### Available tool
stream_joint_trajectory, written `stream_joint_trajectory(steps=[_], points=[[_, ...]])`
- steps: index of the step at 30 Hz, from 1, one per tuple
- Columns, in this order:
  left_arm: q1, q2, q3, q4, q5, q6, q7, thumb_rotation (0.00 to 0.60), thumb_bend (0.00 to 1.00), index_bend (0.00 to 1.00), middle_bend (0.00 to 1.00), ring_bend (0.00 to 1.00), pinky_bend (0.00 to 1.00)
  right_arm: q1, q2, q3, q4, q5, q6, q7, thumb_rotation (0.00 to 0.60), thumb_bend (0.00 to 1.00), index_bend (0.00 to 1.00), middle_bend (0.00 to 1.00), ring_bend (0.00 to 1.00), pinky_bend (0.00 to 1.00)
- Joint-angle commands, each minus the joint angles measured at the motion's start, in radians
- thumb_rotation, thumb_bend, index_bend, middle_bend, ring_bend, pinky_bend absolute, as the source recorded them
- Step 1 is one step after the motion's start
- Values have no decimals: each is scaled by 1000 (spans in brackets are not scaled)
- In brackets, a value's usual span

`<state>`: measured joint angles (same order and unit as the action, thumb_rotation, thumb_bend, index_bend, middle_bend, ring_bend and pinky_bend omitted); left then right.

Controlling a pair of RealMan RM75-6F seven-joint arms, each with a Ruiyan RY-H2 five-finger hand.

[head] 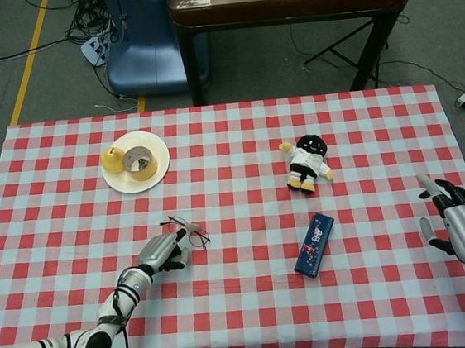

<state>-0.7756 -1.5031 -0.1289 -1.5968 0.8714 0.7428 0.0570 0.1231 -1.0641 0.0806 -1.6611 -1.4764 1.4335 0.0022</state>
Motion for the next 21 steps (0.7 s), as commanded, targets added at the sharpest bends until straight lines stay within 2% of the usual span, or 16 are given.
stream_joint_trajectory(steps=[1,8,14,21], points=[[-2,-12,-2,20,-12,-7,-8,600,714,144,1000,992,1000,0,0,0,0,0,-1,0,600,447,0,325,131,191],[-3,-19,3,42,-27,-21,-16,600,714,144,1000,992,1000,2,1,1,-2,0,-2,-2,600,448,0,325,131,191],[20,25,-13,-3,16,17,-40,600,714,144,1000,992,1000,5,1,2,-4,-3,-4,-3,600,448,0,326,131,191],[30,48,-4,-7,20,18,-42,600,714,145,1000,992,1000,5,-1,1,-3,-7,-2,-2,600,448,0,325,131,191]])
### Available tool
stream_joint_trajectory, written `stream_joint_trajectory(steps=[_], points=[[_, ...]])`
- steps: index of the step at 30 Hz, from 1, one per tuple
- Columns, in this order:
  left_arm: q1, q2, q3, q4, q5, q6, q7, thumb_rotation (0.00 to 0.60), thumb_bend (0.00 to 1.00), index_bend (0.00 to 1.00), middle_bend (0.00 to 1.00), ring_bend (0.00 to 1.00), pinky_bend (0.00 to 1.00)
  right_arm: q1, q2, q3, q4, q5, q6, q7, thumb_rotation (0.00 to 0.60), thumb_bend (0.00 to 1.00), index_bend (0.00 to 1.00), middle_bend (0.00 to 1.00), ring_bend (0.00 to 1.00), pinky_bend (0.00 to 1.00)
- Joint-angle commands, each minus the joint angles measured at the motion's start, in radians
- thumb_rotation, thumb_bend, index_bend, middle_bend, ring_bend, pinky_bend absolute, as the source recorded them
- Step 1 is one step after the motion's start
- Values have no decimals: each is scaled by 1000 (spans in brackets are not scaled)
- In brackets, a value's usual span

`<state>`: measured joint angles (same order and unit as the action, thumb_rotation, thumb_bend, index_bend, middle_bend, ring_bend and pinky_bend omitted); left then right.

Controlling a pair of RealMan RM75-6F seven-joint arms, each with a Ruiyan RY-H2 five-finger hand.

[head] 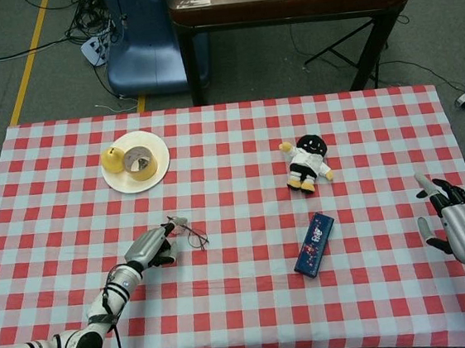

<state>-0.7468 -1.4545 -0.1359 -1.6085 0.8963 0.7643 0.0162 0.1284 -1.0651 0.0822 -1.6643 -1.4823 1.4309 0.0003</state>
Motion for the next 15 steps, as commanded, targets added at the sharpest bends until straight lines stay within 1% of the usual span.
stream_joint_trajectory(steps=[1,7,15], points=[[2,-2,5,9,-8,-6,-2,600,714,145,1000,992,1000,-1,0,-1,-1,-2,1,0,600,448,0,325,131,191],[9,-16,15,39,-17,-17,-10,600,714,145,1000,992,1000,-5,5,-2,-5,-3,7,-3,600,448,0,325,131,191],[19,-24,22,52,-8,-23,-22,600,714,145,1000,992,1000,-5,6,-3,-12,-4,7,-10,600,448,0,325,131,191]])
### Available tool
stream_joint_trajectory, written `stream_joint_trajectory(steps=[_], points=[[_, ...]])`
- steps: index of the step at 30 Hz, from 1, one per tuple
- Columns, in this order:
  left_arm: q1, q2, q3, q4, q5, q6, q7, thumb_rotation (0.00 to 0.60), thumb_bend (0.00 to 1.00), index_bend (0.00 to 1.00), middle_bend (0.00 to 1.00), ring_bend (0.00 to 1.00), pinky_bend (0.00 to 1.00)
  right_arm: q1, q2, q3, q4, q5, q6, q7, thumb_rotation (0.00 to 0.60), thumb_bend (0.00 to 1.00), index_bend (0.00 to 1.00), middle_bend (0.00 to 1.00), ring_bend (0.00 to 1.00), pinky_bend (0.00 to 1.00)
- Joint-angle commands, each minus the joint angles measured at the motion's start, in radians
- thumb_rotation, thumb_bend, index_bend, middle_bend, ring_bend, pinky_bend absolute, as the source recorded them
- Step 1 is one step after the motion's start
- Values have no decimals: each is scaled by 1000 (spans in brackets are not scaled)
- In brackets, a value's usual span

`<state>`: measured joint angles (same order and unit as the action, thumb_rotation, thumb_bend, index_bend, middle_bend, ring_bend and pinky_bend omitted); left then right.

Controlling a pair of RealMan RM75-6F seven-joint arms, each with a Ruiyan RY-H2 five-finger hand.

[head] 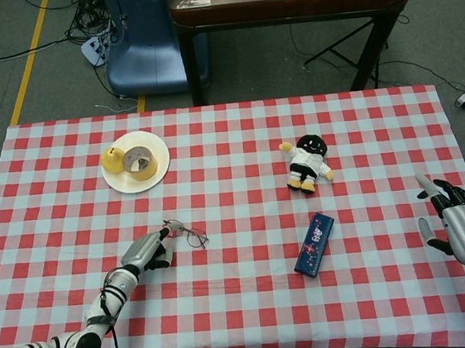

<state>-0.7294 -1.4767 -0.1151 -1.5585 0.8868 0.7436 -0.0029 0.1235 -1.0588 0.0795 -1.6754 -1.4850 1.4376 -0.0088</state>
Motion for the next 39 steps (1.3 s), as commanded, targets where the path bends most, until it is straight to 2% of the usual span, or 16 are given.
stream_joint_trajectory(steps=[1,6,11,14,16,18,23,26,30,35,39], points=[[2,-3,1,2,2,-3,-4,600,714,145,1000,992,1000,0,0,0,-1,-1,0,-1,600,448,0,325,131,191],[11,6,-7,-12,20,8,-16,600,714,145,1000,992,1000,-1,3,1,-4,-3,4,-3,600,448,0,325,131,191],[33,50,-41,-60,54,56,-51,600,712,145,1000,984,1000,0,5,2,-5,-1,3,-3,600,448,0,325,131,191],[64,90,-56,-94,104,130,-59,600,704,145,991,953,1000,0,7,1,-2,0,1,0,600,447,0,325,131,191],[88,106,-57,-102,137,192,-50,600,702,144,950,906,988,0,9,1,0,0,-1,2,600,447,0,325,131,191],[121,118,-52,-102,178,275,-29,600,701,142,881,830,944,1,10,0,4,1,-5,4,600,447,0,325,131,191],[200,139,-24,-84,272,457,42,600,692,147,638,607,756,8,9,-1,16,0,-18,13,600,448,0,326,131,191],[249,159,4,-74,320,541,89,600,642,147,520,482,633,14,5,-4,25,-9,-27,23,600,448,0,325,131,191],[321,182,31,-85,341,651,171,600,552,147,411,366,505,25,-3,-7,40,-27,-34,39,600,448,0,325,131,191],[395,205,61,-94,374,735,189,600,450,147,356,301,426,37,-13,-4,53,-32,-43,54,600,447,0,325,131,191],[462,220,88,-107,414,812,197,600,419,147,350,290,390,44,-19,-6,58,-47,-42,58,600,448,0,325,131,191]])
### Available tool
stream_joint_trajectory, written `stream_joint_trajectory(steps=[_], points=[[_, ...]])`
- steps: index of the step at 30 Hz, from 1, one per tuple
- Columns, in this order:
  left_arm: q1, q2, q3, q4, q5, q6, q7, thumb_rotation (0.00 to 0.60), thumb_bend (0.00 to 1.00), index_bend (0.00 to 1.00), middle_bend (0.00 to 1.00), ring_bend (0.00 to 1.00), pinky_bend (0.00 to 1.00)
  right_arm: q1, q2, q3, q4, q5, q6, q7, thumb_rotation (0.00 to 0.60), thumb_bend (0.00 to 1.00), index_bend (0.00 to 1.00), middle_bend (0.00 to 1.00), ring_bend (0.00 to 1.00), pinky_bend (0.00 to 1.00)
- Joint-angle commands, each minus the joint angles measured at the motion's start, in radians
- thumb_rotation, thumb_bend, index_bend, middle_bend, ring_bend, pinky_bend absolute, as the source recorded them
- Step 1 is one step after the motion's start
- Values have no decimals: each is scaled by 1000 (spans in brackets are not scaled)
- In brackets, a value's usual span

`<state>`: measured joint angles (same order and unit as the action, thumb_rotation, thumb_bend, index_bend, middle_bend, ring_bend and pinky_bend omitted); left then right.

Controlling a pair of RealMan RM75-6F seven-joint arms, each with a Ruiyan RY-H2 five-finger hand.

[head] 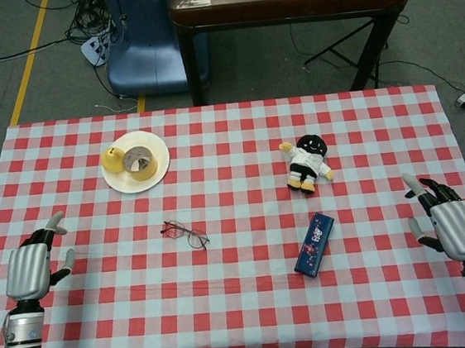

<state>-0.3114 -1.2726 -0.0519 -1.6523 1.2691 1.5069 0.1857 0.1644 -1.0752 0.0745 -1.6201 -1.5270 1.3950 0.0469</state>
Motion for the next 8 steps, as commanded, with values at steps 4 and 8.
stream_joint_trajectory(steps=[4,8], points=[[92,30,52,-36,70,89,10,600,418,147,349,288,383,10,-13,-3,10,-18,1,10,600,448,0,325,131,191],[129,38,64,-61,94,117,28,600,418,147,349,288,376,20,-22,-5,11,-28,-7,5,600,448,0,325,131,191]])
